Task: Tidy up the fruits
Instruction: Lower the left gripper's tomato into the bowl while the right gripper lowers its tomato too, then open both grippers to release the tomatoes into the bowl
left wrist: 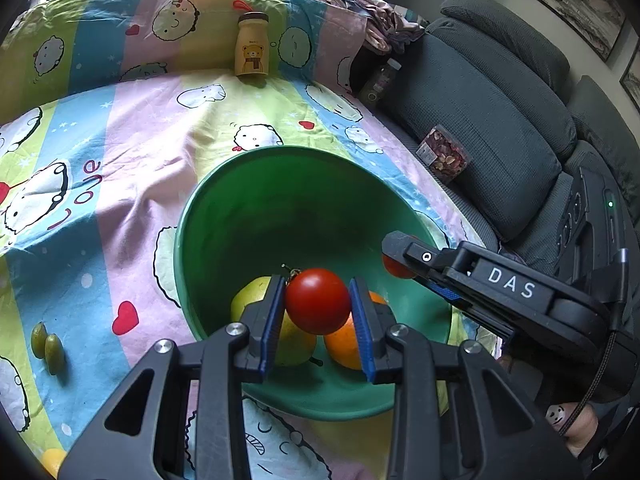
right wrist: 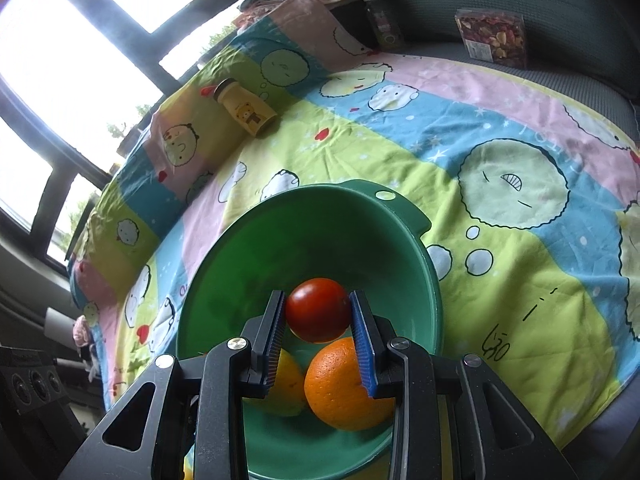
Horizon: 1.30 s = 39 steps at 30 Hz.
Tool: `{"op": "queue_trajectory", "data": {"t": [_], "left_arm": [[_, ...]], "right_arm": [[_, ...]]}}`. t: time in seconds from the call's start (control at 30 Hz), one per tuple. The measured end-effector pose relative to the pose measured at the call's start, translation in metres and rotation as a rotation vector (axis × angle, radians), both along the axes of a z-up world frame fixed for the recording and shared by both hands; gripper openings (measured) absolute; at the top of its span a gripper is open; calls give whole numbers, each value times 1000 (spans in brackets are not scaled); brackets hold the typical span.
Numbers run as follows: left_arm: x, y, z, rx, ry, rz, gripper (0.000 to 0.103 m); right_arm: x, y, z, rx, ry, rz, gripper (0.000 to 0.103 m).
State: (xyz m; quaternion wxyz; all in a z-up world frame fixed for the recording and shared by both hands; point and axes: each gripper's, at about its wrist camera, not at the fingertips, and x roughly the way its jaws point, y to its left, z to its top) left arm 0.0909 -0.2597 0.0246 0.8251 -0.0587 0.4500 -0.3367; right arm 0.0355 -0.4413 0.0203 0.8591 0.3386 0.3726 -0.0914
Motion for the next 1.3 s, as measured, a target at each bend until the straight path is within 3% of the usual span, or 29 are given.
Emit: {"op": "queue_trajectory", "data": {"t": [1.3], "left_arm": [[1, -8, -10, 45, 2, 12, 35]], "right_arm": [[4, -1, -4, -32, 42, -18, 34]]}}
